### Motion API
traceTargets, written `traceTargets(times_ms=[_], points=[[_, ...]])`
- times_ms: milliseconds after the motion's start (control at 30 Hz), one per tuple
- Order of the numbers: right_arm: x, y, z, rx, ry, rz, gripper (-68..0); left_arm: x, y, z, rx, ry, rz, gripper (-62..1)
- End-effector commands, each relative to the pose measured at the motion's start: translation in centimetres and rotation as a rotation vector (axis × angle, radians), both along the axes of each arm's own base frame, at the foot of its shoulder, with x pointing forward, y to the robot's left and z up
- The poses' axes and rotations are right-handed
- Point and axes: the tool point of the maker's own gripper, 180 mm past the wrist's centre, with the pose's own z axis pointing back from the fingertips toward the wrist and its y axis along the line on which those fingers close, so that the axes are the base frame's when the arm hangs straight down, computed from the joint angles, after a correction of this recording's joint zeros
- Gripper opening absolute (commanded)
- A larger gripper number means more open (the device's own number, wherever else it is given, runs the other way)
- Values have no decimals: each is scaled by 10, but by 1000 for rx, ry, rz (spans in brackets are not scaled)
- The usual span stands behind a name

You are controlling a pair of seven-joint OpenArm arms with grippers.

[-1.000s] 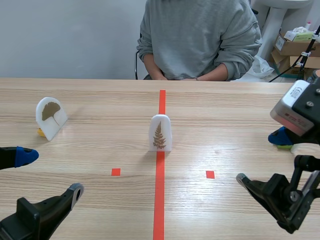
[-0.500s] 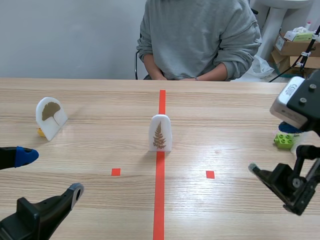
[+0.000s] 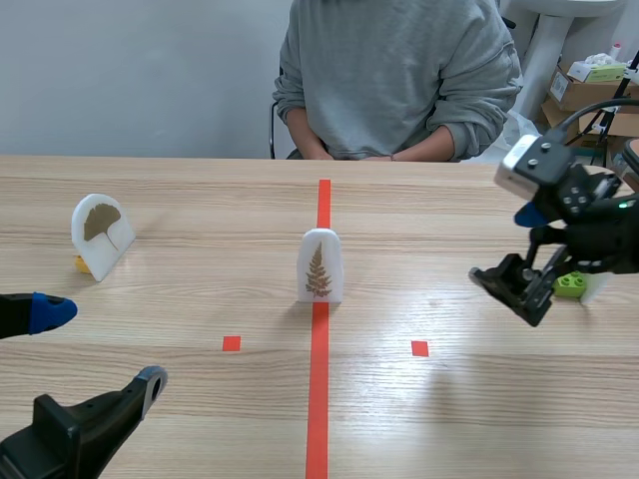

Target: Do the leaf sorting experiment

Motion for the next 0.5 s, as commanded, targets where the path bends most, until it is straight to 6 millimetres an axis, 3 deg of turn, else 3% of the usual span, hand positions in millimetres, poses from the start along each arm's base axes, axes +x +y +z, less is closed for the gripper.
traceTargets(times_ms=[0,467], points=[[14,19,17,33,-54,37,-122,3,-1,6,-15,-23,2,14],[54,127,-6,96,-18,196,-122,3,-1,6,-14,-23,2,14]])
